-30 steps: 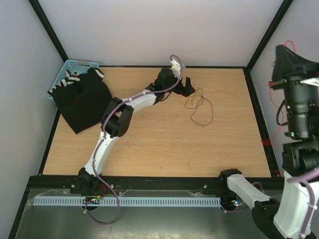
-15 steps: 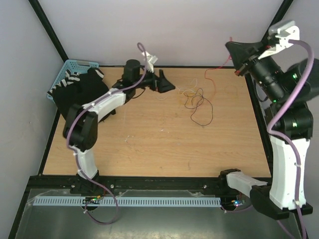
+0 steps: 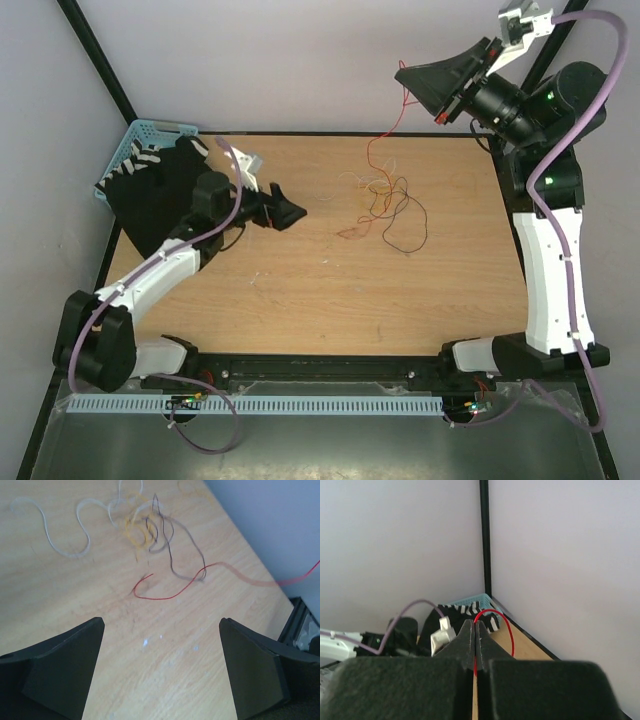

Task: Zip-tie the wires
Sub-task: Straighten the cable at the center of the board.

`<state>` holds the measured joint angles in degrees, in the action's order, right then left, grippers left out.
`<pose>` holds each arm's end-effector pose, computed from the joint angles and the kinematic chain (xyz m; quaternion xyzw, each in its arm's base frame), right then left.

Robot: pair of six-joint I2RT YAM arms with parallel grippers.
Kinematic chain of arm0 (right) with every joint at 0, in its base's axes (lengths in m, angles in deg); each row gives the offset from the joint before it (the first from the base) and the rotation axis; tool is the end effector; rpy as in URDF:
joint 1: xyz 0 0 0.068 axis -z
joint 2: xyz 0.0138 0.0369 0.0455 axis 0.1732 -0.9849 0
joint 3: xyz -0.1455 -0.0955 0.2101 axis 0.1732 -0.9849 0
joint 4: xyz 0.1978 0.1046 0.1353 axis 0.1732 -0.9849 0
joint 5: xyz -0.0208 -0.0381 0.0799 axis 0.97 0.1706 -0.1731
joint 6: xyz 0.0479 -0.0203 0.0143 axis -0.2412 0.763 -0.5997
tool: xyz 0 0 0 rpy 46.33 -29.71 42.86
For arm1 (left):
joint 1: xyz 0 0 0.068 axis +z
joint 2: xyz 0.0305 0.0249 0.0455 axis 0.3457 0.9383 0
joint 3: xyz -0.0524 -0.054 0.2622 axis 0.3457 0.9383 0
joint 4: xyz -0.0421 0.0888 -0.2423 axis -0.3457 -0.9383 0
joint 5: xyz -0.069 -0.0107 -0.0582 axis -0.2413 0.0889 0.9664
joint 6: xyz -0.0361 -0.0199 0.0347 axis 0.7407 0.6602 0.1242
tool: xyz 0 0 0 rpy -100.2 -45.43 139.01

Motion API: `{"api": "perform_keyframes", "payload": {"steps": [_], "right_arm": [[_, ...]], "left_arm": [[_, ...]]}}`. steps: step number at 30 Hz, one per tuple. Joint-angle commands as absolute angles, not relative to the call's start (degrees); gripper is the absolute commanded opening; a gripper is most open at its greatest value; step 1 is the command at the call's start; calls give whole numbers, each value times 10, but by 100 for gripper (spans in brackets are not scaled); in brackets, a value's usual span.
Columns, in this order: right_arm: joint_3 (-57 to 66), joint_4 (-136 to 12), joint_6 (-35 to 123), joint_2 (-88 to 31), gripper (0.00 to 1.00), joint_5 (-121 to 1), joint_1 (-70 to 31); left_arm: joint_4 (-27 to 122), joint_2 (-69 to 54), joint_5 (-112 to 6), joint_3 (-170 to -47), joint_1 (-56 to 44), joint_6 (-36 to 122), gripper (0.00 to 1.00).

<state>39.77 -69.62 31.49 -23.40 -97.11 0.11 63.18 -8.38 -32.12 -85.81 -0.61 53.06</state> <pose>0.2042 0.0608 0.6044 -0.2825 0.5097 0.3908 0.7125 0.2766 -0.1237 0.3021 0.1568 0.7309 -0.4083 0.5238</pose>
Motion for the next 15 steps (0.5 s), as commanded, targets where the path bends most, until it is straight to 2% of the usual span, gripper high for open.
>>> {"api": "perform_keyframes", "payload": {"steps": [1, 6, 15], "right_arm": [[420, -575, 217, -253, 0, -1001, 0], [444, -598, 220, -268, 0, -1002, 0], [399, -629, 267, -227, 0, -988, 0]], "left_arm": [[635, -104, -360, -805, -48, 501, 99], [636, -67, -423, -803, -122, 442, 99], [644, 21, -357, -857, -149, 456, 99]]}}
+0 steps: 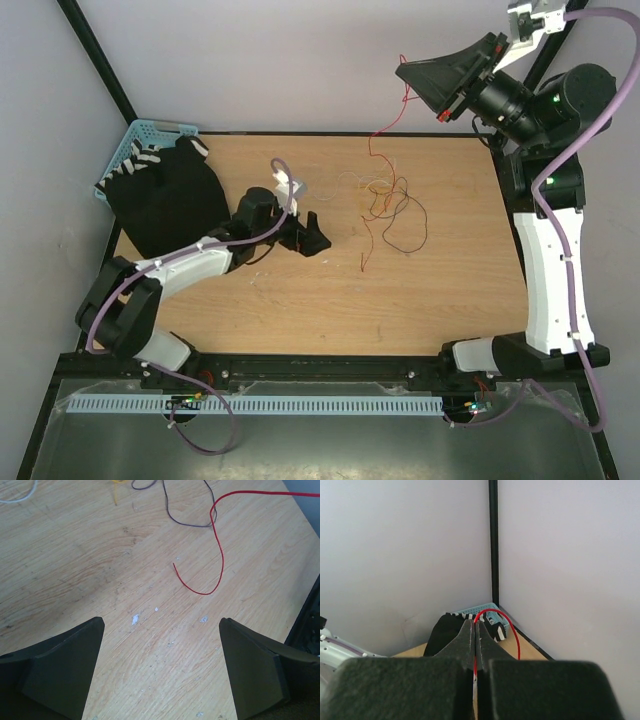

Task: Zip-tie the wires
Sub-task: Straighten the cable at the center of the board.

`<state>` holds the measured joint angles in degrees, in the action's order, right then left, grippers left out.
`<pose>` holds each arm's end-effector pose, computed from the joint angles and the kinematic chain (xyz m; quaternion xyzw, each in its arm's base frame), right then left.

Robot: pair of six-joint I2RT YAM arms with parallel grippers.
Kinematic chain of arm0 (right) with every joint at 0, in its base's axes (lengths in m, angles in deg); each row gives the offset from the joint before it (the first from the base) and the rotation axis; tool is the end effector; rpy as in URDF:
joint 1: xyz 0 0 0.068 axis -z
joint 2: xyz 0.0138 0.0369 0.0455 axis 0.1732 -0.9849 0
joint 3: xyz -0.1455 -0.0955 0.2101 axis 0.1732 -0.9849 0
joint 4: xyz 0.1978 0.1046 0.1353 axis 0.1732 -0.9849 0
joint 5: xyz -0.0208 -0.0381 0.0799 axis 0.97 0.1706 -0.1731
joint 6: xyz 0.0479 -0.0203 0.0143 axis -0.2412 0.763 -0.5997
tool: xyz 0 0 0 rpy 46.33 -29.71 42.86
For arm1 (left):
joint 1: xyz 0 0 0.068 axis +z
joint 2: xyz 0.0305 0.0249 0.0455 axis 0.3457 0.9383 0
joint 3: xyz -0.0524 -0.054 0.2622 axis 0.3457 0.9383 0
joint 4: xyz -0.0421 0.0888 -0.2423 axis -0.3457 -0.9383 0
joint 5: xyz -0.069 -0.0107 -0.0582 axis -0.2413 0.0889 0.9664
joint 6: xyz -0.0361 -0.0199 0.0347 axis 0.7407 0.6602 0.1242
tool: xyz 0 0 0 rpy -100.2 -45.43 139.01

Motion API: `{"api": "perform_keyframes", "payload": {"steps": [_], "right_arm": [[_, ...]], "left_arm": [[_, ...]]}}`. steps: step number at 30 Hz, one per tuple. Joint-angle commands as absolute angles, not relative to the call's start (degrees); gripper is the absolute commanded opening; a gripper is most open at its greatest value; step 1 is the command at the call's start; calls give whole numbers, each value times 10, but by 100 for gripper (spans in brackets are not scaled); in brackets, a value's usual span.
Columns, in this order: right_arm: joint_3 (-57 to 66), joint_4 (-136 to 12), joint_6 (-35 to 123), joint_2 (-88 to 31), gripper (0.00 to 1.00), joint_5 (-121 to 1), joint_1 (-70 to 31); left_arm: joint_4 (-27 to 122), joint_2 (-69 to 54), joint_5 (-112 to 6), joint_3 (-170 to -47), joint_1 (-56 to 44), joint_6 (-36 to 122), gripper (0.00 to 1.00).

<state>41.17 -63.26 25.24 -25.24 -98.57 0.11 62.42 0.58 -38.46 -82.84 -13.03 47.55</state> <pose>0.2082 0.0621 0.6136 -0.2802 0.4838 0.4242 0.7123 0.2625 -0.1885 0.2366 0.2278 0.7805 -0.3818 0.4395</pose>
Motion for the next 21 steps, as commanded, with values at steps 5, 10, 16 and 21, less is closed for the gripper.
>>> {"api": "perform_keyframes", "payload": {"steps": [5, 10, 16, 21], "right_arm": [[388, -629, 269, -219, 0, -992, 0], [383, -629, 270, -211, 0, -993, 0], [377, -629, 278, -204, 0, -993, 0], [369, -629, 292, -196, 0, -990, 0]], "left_arm": [[680, 57, -361, -867, -174, 457, 99], [706, 104, -350, -885, -184, 489, 99], [724, 154, -369, -915, -209, 483, 99], [735, 196, -370, -933, -231, 485, 99]]}}
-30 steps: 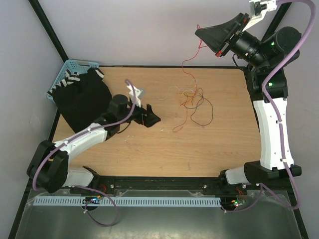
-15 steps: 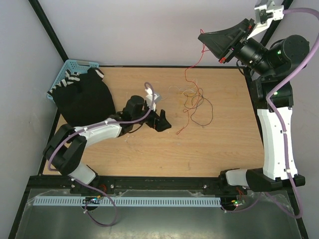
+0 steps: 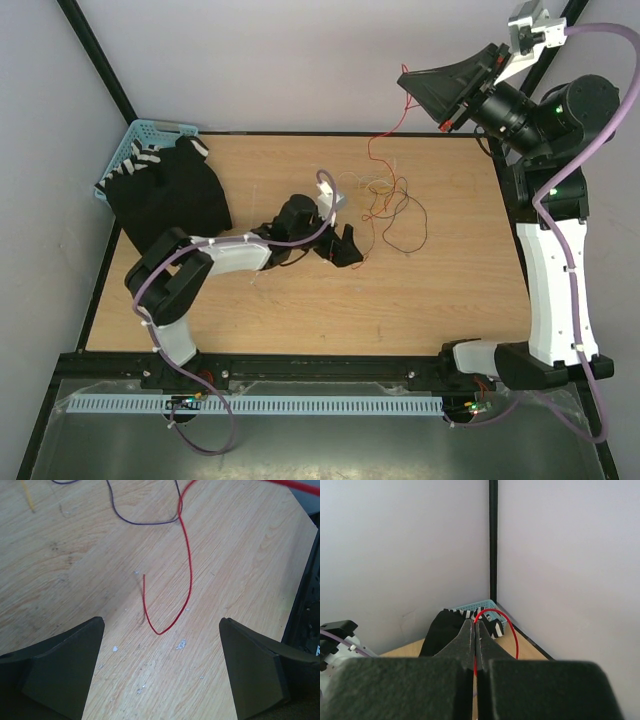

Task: Zip-tie the wires
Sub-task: Straighten the cable at the center of the board.

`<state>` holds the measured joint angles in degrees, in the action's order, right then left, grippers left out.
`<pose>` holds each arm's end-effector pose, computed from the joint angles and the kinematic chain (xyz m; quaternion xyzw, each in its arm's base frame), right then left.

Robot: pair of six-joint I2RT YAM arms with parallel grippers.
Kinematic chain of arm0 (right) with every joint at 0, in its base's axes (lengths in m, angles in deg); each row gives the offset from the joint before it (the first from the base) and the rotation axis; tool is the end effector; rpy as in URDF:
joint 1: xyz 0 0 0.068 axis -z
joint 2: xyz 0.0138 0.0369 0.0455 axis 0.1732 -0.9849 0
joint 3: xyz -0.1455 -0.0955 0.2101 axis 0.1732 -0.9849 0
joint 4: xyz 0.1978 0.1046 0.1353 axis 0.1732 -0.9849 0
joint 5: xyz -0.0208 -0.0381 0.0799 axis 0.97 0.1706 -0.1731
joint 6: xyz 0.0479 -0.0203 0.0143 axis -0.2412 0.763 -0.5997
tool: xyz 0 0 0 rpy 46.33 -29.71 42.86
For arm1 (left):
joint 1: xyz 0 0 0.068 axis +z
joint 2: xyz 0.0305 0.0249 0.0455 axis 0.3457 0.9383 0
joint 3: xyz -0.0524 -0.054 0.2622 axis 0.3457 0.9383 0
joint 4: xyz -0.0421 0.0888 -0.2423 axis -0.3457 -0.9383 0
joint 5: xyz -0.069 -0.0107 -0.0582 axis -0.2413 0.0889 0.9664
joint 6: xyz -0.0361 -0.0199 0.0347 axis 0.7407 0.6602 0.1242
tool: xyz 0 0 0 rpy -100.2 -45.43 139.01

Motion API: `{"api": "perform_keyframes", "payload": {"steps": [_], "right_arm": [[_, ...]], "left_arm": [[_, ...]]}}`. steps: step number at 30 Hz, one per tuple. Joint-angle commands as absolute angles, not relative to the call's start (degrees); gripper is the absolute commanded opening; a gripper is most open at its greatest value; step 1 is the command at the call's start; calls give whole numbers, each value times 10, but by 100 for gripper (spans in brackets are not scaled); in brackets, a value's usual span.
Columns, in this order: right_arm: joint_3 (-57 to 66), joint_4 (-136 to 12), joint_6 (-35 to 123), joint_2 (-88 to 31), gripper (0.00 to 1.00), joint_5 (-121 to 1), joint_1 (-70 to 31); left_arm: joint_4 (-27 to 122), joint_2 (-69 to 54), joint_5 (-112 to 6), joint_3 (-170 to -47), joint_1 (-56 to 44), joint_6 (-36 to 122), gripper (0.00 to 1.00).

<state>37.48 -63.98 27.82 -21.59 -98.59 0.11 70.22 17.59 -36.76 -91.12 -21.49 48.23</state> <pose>0.1929 0.0595 0.6083 -0.2893 0.4826 0.4095 0.7182 0.2752 -0.2650 0.1980 0.2874 0.7637 -0.4228 0.3942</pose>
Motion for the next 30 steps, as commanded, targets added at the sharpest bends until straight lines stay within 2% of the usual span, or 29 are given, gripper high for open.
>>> {"api": "perform_keyframes", "payload": {"steps": [1, 6, 7, 10, 17, 20, 21, 27, 30], "right_arm": [[365, -629, 293, -195, 0, -989, 0], [346, -629, 298, -185, 0, -976, -1], [344, -629, 299, -184, 0, -975, 0], [337, -631, 303, -179, 0, -971, 0], [317, -640, 318, -167, 0, -951, 0], [305, -666, 345, -157, 0, -924, 0], [301, -681, 360, -153, 0, -910, 0], [248, -772, 447, -136, 0, -778, 3], [205, -798, 475, -127, 0, -690, 7]], "left_arm": [[738, 202, -368, -936, -236, 485, 99], [742, 239, -359, -951, -261, 484, 99], [742, 245, -361, -953, -265, 482, 97], [743, 258, -361, -958, -269, 480, 78], [742, 271, -359, -961, -269, 473, 23], [741, 250, -368, -940, -259, 473, 3], [741, 236, -372, -927, -250, 478, 0], [727, 100, -383, -814, -148, 549, 0], [669, 9, -399, -775, -84, 573, 0]]}}
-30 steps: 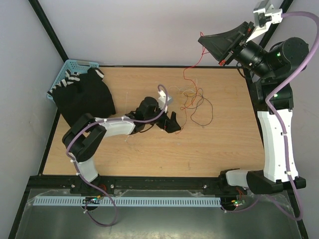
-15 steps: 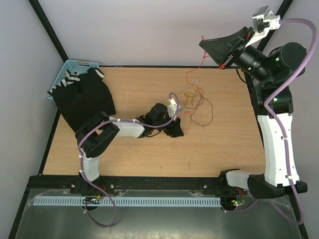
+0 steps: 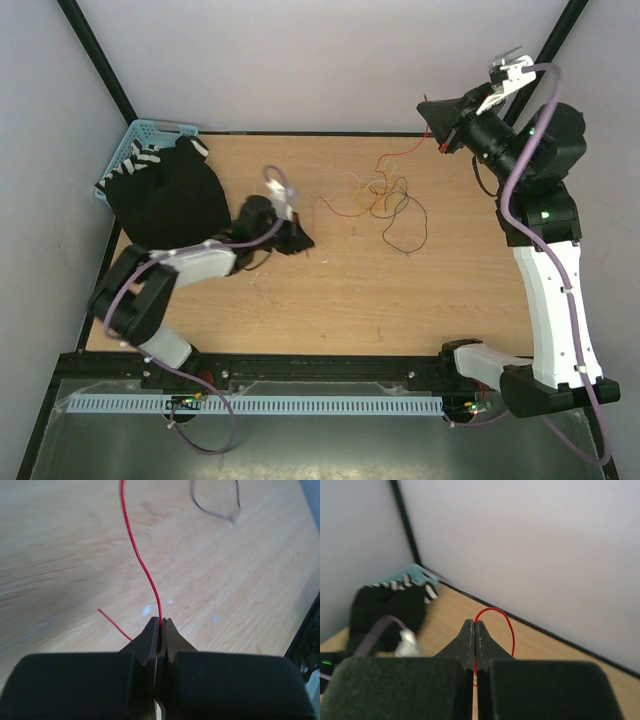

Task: Zip-tie the wires
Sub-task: Straighten the cable at the center of the board.

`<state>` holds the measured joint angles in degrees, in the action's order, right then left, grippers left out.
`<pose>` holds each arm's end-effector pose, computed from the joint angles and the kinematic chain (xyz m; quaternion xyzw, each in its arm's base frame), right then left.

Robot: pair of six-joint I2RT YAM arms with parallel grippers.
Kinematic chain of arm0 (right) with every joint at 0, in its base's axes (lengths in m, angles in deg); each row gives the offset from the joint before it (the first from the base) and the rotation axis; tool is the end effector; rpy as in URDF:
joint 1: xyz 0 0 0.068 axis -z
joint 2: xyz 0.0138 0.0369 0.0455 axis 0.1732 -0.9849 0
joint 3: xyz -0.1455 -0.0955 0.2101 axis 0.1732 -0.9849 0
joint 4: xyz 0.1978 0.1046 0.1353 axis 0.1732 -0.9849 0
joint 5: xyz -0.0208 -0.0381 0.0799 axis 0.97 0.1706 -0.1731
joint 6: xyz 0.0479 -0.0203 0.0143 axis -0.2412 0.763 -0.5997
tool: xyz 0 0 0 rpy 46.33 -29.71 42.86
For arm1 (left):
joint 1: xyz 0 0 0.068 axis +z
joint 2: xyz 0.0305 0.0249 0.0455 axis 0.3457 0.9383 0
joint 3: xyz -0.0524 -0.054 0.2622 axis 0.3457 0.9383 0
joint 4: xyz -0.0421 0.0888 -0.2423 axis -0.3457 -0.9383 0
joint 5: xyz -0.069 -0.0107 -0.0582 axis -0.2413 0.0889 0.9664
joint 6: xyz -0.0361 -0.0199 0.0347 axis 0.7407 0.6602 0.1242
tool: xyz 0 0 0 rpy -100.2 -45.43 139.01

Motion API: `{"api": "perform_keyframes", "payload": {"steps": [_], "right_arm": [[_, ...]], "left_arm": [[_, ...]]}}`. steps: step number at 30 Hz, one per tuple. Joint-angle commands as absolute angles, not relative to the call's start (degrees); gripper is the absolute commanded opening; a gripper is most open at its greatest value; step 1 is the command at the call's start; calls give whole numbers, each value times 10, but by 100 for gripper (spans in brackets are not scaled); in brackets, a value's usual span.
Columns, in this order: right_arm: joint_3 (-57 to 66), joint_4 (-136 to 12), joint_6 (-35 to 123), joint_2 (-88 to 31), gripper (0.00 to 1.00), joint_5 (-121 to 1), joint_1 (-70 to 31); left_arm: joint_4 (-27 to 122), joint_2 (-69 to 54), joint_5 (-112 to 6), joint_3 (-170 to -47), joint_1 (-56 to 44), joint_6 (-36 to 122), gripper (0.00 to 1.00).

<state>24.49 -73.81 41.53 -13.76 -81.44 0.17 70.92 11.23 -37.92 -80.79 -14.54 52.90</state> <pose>0.1935 0.0508 0.5588 -0.2038 0.5752 0.2754 0.7428 0.2719 -0.2058 0.1819 0.2002 0.8071 -0.4000 0.3854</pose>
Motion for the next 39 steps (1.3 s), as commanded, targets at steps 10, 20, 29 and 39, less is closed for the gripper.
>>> {"api": "perform_keyframes", "payload": {"steps": [10, 20, 29, 39], "right_arm": [[2, -809, 468, -128, 0, -611, 112], [-171, -734, 446, -129, 0, -428, 249], [-271, -638, 405, -172, 0, -484, 279], [-318, -592, 393, -222, 0, -480, 279]], "left_arm": [[320, -194, -471, -824, 83, 510, 0], [233, -147, -522, -875, 90, 437, 0], [231, -74, -561, -863, 60, 428, 0], [246, -9, -588, -860, 46, 438, 0]]}}
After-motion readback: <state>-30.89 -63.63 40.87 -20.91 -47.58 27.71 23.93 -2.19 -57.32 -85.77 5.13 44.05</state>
